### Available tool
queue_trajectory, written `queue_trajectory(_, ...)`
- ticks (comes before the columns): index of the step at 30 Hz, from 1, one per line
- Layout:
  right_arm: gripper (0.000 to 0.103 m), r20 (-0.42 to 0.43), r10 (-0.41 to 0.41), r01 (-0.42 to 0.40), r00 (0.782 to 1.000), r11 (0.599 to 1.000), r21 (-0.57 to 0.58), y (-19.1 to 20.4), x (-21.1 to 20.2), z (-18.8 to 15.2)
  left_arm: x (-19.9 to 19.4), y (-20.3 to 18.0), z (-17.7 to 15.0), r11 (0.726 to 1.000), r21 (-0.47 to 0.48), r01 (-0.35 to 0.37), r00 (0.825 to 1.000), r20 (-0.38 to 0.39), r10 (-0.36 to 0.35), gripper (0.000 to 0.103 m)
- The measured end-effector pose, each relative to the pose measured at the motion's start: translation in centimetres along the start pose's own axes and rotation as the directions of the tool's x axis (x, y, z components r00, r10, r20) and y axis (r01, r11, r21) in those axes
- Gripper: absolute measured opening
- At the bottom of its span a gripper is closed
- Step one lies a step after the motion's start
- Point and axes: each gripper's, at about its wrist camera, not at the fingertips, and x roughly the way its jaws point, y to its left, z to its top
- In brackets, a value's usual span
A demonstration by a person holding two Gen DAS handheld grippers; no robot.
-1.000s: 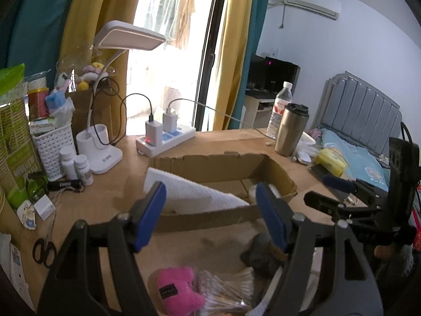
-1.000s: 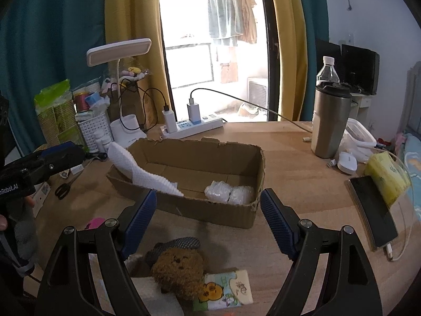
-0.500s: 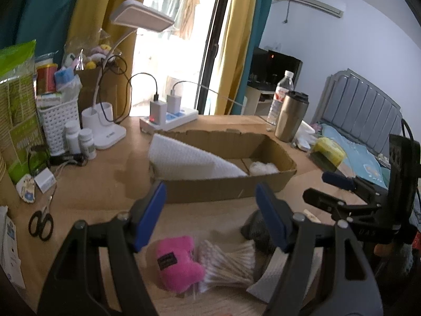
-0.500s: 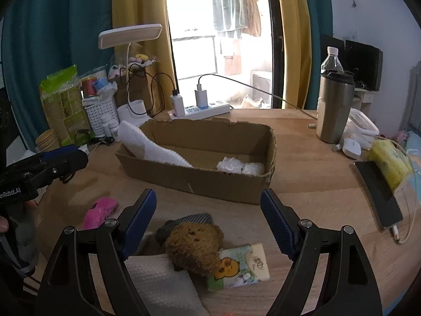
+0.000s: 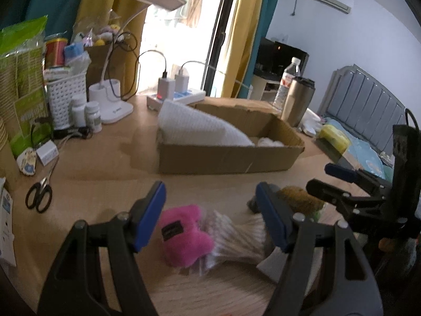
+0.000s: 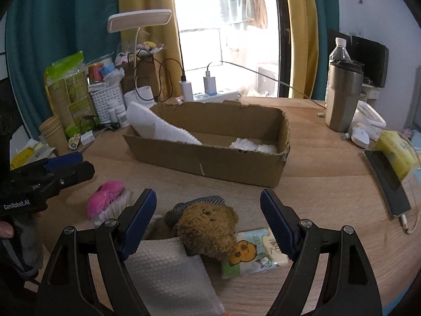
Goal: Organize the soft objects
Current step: 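Grasp the pink plush with the left gripper while the right grasps the brown teddy bear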
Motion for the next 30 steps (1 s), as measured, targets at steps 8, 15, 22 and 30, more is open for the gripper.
queue_trajectory(8,0.084,-0.024,0.019,-0.019,1.0,1.0,-0.001,0.1,0.7,-0.4,1.5,1.5,-1.9,0.998,-0.015,-0.061,0.995,-0.079,0.059,0.072)
queue_trajectory(15,0.081,-0.074,0.025,-0.024,0.997,1.0,0.005,0.1,1.9,-1.0,3.1,2.3,-2.9,0.997,-0.048,-0.066,0.988,-0.141,0.058,0.072)
queue_trajectory(22,0.076,-0.111,0.032,-0.03,0.993,0.999,0.022,-0.3,2.8,-1.3,4.1,2.9,-3.4,0.995,-0.092,-0.04,0.981,-0.191,0.022,0.072)
queue_trajectory(30,0.056,-0.155,0.047,-0.046,0.987,0.999,0.013,0.0,3.7,-1.6,4.0,3.3,-3.8,0.992,-0.128,-0.004,0.981,-0.194,-0.021,0.065)
